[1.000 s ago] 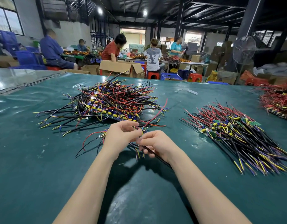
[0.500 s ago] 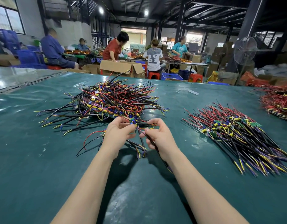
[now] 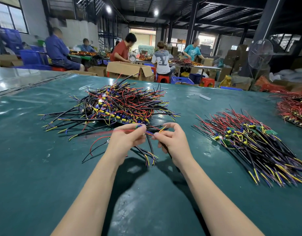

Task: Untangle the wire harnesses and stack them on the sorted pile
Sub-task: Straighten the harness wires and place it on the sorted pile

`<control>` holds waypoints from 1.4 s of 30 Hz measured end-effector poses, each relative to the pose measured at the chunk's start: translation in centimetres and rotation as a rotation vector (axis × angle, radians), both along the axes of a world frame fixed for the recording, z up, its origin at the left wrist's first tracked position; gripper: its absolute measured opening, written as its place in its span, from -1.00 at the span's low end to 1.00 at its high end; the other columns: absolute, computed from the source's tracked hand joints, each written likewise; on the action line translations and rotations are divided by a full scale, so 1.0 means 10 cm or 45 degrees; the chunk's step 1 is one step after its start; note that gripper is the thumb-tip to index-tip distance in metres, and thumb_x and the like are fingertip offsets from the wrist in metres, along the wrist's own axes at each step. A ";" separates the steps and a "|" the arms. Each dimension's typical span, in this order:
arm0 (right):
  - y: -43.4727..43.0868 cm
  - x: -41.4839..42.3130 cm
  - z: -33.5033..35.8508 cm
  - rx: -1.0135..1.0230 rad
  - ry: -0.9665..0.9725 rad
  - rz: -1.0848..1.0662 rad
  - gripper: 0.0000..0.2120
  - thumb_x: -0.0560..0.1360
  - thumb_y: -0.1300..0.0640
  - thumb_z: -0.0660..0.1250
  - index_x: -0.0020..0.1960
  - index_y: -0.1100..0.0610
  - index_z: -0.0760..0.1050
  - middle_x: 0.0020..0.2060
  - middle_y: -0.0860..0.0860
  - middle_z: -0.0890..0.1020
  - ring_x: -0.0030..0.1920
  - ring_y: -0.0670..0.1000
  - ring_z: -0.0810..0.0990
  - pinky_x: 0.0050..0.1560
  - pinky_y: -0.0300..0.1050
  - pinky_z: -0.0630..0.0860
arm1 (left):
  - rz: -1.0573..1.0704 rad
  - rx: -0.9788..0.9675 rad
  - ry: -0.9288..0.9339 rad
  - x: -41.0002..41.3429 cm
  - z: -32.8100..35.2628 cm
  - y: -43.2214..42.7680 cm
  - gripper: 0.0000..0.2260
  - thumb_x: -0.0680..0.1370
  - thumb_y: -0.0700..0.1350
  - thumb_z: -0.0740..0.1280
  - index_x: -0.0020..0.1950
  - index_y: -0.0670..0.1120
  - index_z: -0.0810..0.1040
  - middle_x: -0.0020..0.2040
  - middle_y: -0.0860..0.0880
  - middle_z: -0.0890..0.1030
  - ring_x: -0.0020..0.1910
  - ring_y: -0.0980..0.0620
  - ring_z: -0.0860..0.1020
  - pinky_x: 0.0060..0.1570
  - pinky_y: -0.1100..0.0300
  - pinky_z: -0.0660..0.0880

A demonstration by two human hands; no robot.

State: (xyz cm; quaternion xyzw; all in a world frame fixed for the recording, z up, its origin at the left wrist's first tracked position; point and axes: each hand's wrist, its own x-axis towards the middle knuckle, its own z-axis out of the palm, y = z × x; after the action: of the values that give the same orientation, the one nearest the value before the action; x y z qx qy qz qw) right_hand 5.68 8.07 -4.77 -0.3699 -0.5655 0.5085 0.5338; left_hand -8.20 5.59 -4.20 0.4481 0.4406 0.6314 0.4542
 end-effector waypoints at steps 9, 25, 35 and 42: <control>0.00 -0.01 0.01 -0.169 0.426 0.431 -0.82 0.47 0.37 0.18 -0.23 0.25 0.52 -0.40 0.05 0.65 -0.55 -0.16 0.41 -0.61 -0.39 0.25 | -0.174 -0.124 -0.682 0.02 0.09 -0.01 -0.83 0.56 -0.24 0.22 -0.20 -0.27 0.47 -0.28 -0.18 0.57 -0.33 -0.03 0.64 -0.35 0.32 0.58; -0.07 -0.12 0.13 -0.078 -0.178 0.356 -0.77 0.59 0.22 0.15 -0.24 0.17 0.42 -0.68 -0.10 0.27 -0.67 -0.18 0.09 -0.61 -0.43 0.06 | 0.006 -0.011 -0.606 -0.02 0.10 -0.03 -0.82 0.52 -0.29 0.28 -0.17 -0.10 0.30 -0.31 -0.07 0.49 -0.48 0.09 0.59 -0.45 0.32 0.54; -0.08 -0.11 0.12 -0.116 -0.405 0.205 -0.68 0.56 0.24 0.19 -0.37 0.17 0.40 -0.71 -0.11 0.28 -0.70 -0.16 0.12 -0.63 -0.43 0.06 | 0.088 -0.026 -0.428 0.04 0.10 -0.05 -0.81 0.47 -0.33 0.35 -0.21 -0.13 0.37 -0.45 0.00 0.58 -0.48 0.12 0.58 -0.38 0.30 0.57; -0.08 -0.14 0.07 -0.259 -0.141 0.364 -0.75 0.57 0.25 0.17 -0.27 0.18 0.45 -0.63 -0.09 0.38 -0.67 -0.18 0.19 -0.64 -0.42 0.07 | 0.331 -0.044 -0.263 0.06 0.11 -0.03 -0.75 0.41 -0.44 0.36 -0.17 -0.14 0.39 -0.31 -0.15 0.52 -0.36 0.00 0.52 -0.40 0.34 0.56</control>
State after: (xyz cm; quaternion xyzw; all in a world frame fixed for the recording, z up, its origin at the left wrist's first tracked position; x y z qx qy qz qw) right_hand 4.32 7.26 -4.08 -0.3652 -0.5863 0.6126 0.3841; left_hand -7.59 5.32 -3.14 0.3122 0.4567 0.7199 0.4192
